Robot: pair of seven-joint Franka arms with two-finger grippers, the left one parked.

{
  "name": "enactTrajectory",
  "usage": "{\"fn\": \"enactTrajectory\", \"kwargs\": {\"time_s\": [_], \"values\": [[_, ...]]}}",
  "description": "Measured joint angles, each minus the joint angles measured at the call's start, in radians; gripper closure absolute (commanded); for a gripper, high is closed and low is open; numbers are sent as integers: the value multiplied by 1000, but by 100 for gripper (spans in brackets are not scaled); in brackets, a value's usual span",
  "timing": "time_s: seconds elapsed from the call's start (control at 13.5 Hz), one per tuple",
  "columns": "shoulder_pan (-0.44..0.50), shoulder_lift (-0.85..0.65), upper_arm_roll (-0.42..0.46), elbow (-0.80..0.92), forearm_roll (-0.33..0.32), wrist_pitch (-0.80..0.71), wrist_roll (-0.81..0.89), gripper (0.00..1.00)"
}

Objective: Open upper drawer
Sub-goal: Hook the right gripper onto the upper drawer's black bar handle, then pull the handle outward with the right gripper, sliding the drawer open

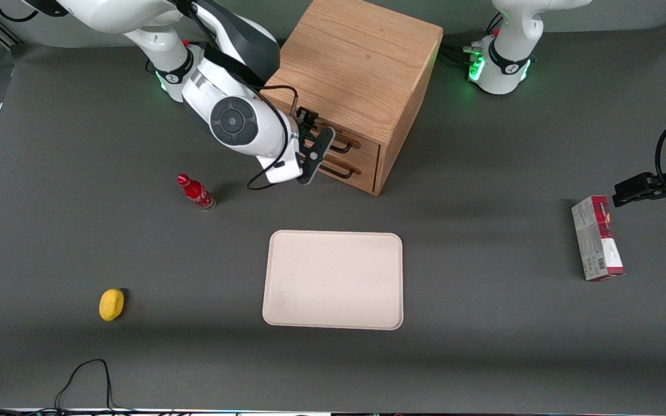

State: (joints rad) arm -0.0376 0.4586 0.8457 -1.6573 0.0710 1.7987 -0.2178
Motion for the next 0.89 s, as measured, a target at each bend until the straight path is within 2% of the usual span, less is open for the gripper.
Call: {"fn": "enactTrajectory", "kwargs": {"time_s": [0.37,0.67,0.89], "values": [[1,7,0,-46,-65,68,-9,0],[1,14,1,-45,-86,78,-41,0],[-3,14,-18,-26,-146,88,-68,0]]}}
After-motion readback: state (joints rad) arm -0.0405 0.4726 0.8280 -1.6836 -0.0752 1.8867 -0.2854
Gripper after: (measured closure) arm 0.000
